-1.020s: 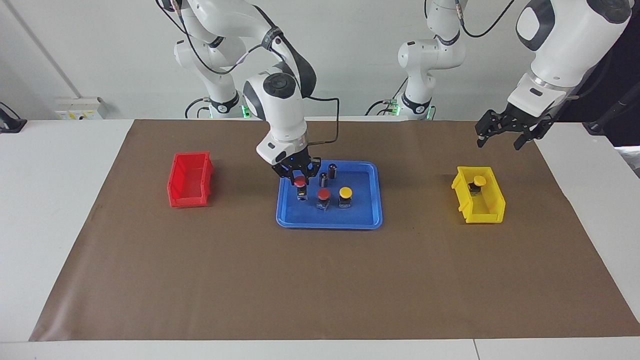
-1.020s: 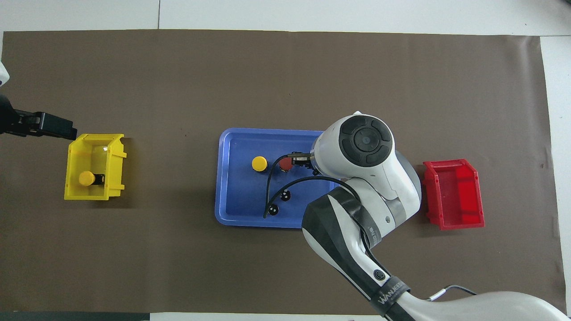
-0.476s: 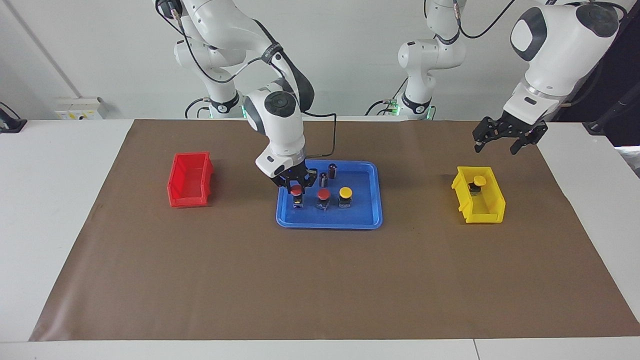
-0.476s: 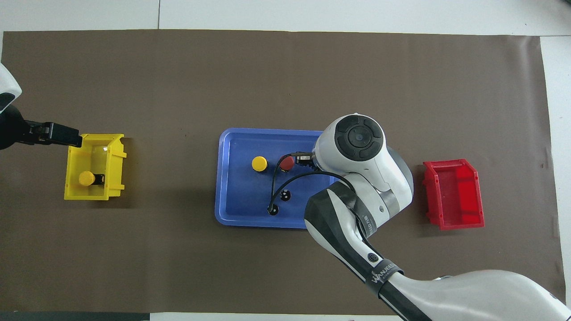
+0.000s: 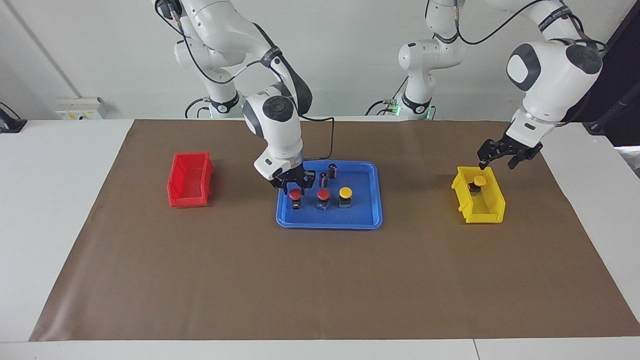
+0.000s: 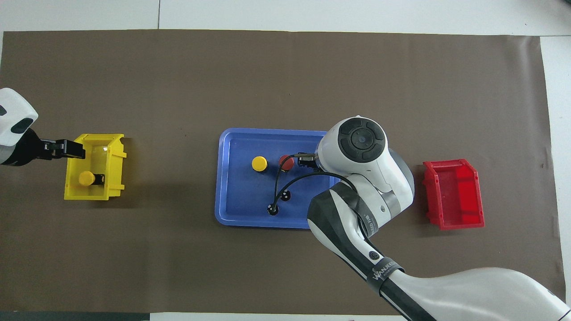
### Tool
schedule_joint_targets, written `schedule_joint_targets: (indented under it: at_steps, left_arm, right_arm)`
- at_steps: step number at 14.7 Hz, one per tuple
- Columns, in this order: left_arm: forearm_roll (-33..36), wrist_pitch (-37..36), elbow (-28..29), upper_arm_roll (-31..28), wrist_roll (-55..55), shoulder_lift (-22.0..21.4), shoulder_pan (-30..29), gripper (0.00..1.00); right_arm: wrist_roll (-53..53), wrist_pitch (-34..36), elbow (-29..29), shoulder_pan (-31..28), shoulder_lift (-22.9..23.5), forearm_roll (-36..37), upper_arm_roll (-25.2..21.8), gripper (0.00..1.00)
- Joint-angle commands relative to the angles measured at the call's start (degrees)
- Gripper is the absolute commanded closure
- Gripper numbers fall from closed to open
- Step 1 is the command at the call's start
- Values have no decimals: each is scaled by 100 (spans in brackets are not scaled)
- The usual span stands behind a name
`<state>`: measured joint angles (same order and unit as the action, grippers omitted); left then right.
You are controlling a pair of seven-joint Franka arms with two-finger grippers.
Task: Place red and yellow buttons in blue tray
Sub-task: 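Grasp a yellow button with the left gripper while the right gripper withdraws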
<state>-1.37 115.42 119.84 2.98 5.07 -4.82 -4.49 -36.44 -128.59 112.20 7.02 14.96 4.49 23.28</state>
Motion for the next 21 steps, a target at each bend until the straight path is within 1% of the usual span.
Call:
schedule_joint_targets:
  at_steps: [1,3,5,6,7,9,11,13,14,16,17,19,20,21]
  left_arm:
    - [5,629,530,36,91,59,-157,33]
    - [5,1121,821,36,82,208,-157,35]
    - [5,1211,892,36,73,297,-166,36]
    - [14,1211,936,36,91,288,-166,37]
    - [14,1211,962,36,91,288,-175,38]
    - [14,1194,963,36,91,288,-262,39]
    - [14,1176,945,28,91,288,-289,39]
    - [14,1123,971,36,91,271,-333,39]
    - [14,1115,1006,28,91,253,-333,39]
    - [14,1115,1059,27,91,236,-359,39]
    - [14,1115,1068,27,82,227,-359,39]
    - [14,1115,1164,27,73,183,-359,39]
    - [14,1115,1217,27,73,157,-359,39]
    - [14,1115,1218,27,73,156,-351,43]
  right_arm:
    - [-136,209,-364,-122,-20,131,36,0]
    - [-66,1024,-969,-366,-64,296,10,0]
    - [-48,1956,-1663,-648,-99,412,27,0]
    - [-39,2317,-1971,-728,-108,412,27,0]
    - [-22,2555,-2122,-789,-143,412,27,0]
    - [249,2786,-2106,-912,-440,386,27,0]
    - [723,3171,-2115,-1280,-687,307,36,0]
    - [1312,3418,-2132,-1746,-994,-25,36,0]
    - [1523,3602,-2141,-2035,-1169,-245,28,0]
    - [2137,4023,-2141,-2546,-1460,-458,10,0]
    - [2506,4165,-2141,-2661,-1531,-484,-77,0]
    - [2913,4499,-2228,-2356,-1663,-476,-821,0]
    - [3071,4692,-2377,-2241,-1663,-476,-1147,0]
    - [3307,4833,-2518,-2197,-1663,-476,-1446,0]
